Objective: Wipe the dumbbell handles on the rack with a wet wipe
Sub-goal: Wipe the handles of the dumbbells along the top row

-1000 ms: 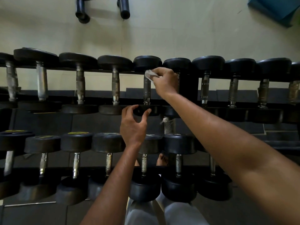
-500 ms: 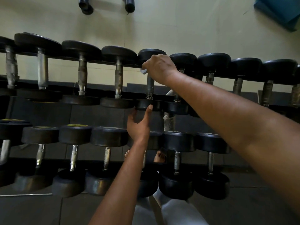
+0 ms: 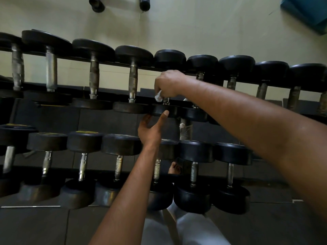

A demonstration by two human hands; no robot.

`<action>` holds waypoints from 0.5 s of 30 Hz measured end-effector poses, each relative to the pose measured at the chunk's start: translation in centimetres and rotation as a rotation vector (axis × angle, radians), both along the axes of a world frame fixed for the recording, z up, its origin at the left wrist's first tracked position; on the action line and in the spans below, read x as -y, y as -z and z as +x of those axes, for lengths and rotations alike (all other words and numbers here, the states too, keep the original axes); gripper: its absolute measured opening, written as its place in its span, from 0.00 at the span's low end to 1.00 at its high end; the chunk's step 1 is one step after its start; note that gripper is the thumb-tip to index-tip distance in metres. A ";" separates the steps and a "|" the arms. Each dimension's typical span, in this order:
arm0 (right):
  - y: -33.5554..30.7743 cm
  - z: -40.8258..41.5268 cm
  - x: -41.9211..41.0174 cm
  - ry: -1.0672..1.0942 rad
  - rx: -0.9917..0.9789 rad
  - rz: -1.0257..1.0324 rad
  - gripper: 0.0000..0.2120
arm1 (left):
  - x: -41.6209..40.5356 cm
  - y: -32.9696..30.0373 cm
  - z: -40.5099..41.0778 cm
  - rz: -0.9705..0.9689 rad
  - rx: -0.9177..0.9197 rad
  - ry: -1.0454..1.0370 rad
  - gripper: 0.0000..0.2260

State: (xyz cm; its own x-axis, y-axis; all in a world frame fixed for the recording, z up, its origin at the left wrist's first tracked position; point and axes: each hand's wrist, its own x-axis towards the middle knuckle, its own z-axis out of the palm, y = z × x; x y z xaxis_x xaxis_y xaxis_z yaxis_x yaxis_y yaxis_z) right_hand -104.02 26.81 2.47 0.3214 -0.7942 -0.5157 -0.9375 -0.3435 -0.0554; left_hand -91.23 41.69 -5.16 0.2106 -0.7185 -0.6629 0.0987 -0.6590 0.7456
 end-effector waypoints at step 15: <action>-0.3 -12.3 -12.6 0.995 0.711 -0.166 0.10 | -2.2 -4.8 -4.5 -0.491 0.452 0.600 0.20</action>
